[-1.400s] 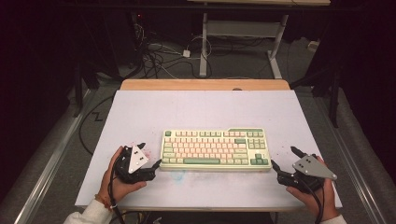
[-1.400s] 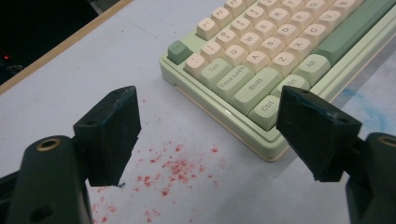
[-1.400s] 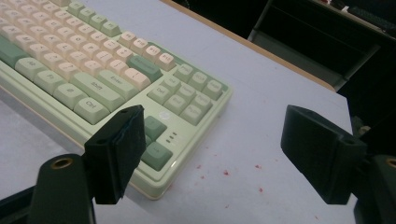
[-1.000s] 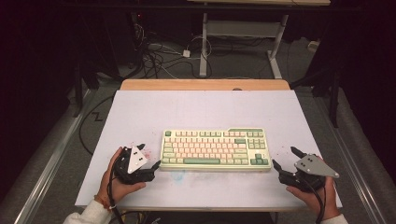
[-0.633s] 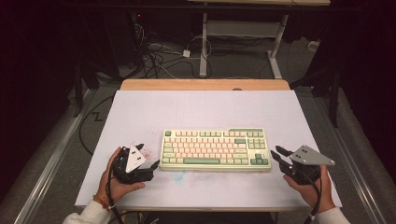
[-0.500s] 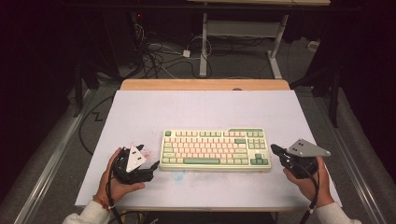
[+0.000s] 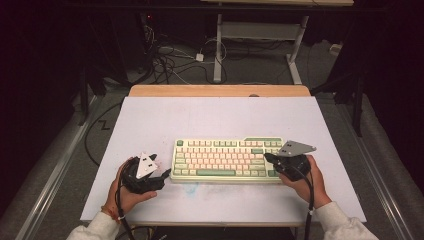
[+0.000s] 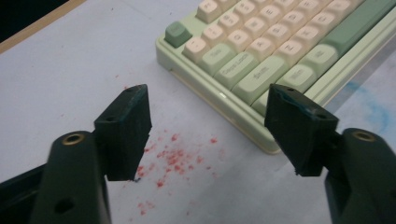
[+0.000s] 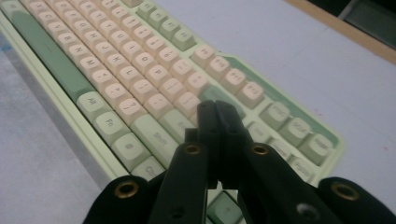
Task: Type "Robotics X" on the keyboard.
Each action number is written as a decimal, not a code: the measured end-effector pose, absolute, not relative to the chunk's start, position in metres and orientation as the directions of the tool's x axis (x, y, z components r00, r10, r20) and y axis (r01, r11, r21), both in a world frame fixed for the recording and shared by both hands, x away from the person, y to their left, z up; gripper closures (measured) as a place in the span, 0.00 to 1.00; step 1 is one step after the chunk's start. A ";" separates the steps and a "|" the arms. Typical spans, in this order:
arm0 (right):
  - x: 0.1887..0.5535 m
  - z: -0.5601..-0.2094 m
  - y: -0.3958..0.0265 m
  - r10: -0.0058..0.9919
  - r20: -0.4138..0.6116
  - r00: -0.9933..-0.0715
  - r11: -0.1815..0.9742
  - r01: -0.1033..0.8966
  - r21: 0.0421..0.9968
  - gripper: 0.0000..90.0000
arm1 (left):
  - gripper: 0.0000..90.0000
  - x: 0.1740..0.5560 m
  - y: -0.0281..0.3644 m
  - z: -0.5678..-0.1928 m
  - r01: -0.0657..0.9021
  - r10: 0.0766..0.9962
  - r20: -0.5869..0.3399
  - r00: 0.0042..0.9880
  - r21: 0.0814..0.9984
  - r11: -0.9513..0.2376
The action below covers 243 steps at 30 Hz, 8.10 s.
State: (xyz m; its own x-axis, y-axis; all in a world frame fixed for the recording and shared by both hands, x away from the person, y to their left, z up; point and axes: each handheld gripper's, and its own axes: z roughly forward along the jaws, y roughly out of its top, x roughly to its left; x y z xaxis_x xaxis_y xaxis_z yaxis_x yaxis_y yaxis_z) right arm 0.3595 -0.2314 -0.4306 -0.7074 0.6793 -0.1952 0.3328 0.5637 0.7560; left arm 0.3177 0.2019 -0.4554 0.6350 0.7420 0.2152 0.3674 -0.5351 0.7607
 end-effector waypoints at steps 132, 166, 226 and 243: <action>0.357 -0.420 -0.217 0.667 -0.250 -0.702 0.557 0.247 0.793 1.00 | 0.19 0.300 0.184 -0.465 0.268 0.651 0.281 0.705 0.745 -0.612; 0.395 -0.448 -0.151 0.609 -0.216 -0.763 0.620 0.289 0.729 1.00 | 0.19 0.303 0.184 -0.469 0.278 0.640 0.273 0.718 0.731 -0.624; 0.321 -0.419 -0.220 0.711 -0.242 -0.660 0.449 0.161 0.879 0.27 | 0.22 0.305 0.183 -0.466 0.304 0.660 0.224 0.718 0.751 -0.586; 0.282 -0.444 -0.241 0.715 -0.274 -0.643 0.482 0.169 0.860 0.27 | 0.92 0.307 0.174 -0.446 0.322 0.622 0.171 0.764 0.734 -0.598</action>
State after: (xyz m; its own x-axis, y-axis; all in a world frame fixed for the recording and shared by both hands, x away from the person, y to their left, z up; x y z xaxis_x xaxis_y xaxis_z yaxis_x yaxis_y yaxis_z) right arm 0.2820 -0.2408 -0.4435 -0.6428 0.7152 -0.2744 0.1691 0.4819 0.8598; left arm 0.3070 0.1737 -0.4464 0.7643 0.6218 0.1710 0.3221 -0.5978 0.7341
